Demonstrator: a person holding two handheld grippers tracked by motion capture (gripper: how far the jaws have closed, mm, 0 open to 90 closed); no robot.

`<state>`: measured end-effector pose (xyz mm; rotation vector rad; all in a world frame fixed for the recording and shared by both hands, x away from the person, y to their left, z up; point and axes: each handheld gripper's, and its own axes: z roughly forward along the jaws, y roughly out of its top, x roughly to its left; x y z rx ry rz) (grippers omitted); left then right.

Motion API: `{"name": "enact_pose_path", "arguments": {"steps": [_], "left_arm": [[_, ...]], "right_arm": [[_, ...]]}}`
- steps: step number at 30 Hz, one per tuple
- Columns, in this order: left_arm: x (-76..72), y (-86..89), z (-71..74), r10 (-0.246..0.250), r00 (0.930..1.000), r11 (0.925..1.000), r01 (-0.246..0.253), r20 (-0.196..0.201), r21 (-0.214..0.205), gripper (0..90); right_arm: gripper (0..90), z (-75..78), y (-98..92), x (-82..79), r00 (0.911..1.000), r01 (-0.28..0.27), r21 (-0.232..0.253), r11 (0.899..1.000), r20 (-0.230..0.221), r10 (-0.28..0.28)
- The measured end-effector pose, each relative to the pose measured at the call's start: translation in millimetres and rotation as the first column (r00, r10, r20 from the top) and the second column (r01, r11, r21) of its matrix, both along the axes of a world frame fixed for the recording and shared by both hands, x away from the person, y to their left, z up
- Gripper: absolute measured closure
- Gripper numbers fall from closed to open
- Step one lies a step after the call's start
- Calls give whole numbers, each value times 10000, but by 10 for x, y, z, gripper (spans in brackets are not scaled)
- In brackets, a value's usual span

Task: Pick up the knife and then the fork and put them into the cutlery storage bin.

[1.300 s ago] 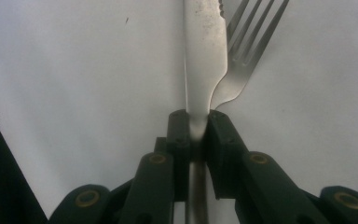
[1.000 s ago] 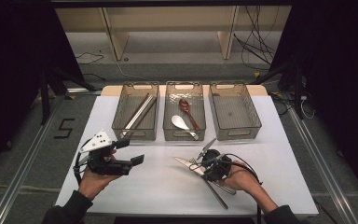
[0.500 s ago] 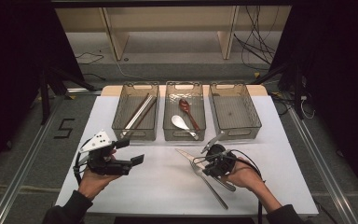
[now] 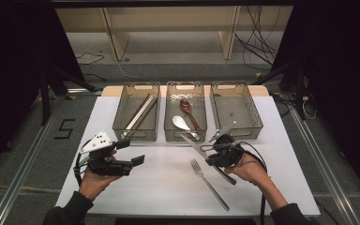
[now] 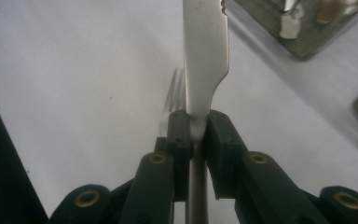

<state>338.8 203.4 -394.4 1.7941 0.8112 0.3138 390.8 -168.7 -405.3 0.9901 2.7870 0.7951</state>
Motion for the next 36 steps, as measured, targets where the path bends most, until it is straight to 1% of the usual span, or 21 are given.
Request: {"name": "enact_pose_path", "arguments": {"steps": [1,4,7,9,10,15,20,29,31,34,36], "left_arm": [[1,-2,-1,3,10000,10000,-3,-14,-6,146],[-1,-3,-1,5,10000,10000,-5,-5,2,145],[3,3,-3,26,10000,10000,-26,-5,-19,145],[3,9,-1,23,10000,10000,-23,-1,-33,145],[1,8,-1,64,10000,9999,-64,19,-115,145],[2,14,-2,72,10000,9999,-72,32,-148,145],[-1,13,-1,68,10000,9999,-67,46,-148,145],[0,18,-2,68,10000,9999,-68,35,-143,145],[0,18,0,64,10000,9999,-63,28,-138,145],[-2,24,4,33,10000,9999,-32,54,-124,145],[2,24,-2,46,10000,9999,-46,18,-140,145]], "right_arm": [[810,21,-15,14,9999,83,-25,10000,69,-83],[810,81,-71,68,9992,339,267,9991,192,-344],[810,153,-129,134,9975,603,458,9971,335,-618],[810,204,-165,189,9956,802,649,9947,435,-832],[810,231,-184,219,9946,888,770,9931,467,-925],[810,360,-249,362,9887,1266,1006,9868,679,-1337],[810,478,-309,518,9801,1704,1238,9776,815,-1812],[810,647,-395,775,9595,2466,1438,9584,1029,-2623],[809,668,-407,829,9565,2585,1480,9546,991,-2744],[809,670,-436,923,9483,2882,1495,9458,923,-3036],[809,672,-455,965,9449,2998,1565,9411,870,-3155]]}}
